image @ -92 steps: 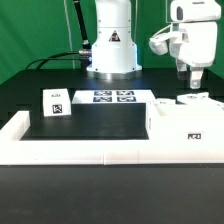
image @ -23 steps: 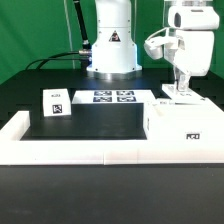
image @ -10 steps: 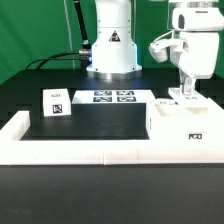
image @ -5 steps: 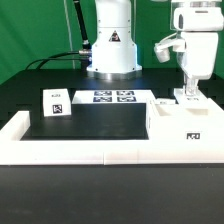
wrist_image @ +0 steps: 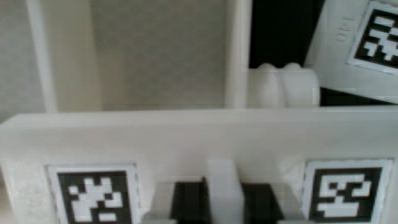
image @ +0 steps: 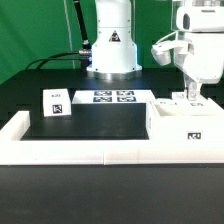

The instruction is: Assemble cabinet

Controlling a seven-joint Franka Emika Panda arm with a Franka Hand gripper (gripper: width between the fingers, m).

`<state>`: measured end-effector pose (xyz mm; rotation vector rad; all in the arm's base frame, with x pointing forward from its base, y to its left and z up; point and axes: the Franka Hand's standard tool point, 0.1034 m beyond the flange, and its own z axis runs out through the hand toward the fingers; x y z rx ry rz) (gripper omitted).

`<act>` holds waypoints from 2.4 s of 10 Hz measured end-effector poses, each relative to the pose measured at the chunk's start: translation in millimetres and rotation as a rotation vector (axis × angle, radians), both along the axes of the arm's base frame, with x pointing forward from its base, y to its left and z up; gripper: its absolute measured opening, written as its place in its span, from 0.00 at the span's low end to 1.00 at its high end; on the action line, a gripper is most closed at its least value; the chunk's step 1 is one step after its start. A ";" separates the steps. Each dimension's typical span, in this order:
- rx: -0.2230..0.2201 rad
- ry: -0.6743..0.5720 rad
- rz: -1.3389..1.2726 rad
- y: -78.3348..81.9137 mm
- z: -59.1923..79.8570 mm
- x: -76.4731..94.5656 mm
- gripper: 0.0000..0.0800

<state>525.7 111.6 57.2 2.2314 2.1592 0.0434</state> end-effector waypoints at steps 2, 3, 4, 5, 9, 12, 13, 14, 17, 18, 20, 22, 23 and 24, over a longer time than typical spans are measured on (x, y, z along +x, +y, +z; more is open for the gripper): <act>0.000 0.000 0.000 0.0 0.1 0.2 0.09; 0.002 -0.003 -0.004 0.5 -0.1 0.1 0.09; 0.010 -0.012 -0.034 2.5 -0.1 0.3 0.09; -0.008 0.013 -0.060 2.9 0.3 2.2 0.09; -0.036 0.049 -0.076 -0.1 0.1 28.2 0.09; -0.032 0.041 -0.043 -1.5 -0.7 52.7 0.09; -0.032 0.040 -0.043 -1.7 -0.9 55.7 0.09; -0.033 0.042 -0.044 -1.3 -0.7 55.8 0.09; -0.032 0.042 -0.029 -1.8 -0.7 55.8 0.10; -0.032 0.042 -0.029 -1.8 -1.0 55.7 0.10; -0.032 0.043 -0.029 -1.8 -1.1 55.6 0.33; -0.032 0.043 -0.029 -1.8 -1.2 55.6 0.73; -0.034 0.042 -0.026 -3.2 0.2 55.2 0.93; -0.037 0.038 -0.022 -7.0 5.6 53.1 0.93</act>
Offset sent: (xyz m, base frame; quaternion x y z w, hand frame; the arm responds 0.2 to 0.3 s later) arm -0.0108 0.0033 -0.0174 -0.0201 0.0131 0.0582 0.9980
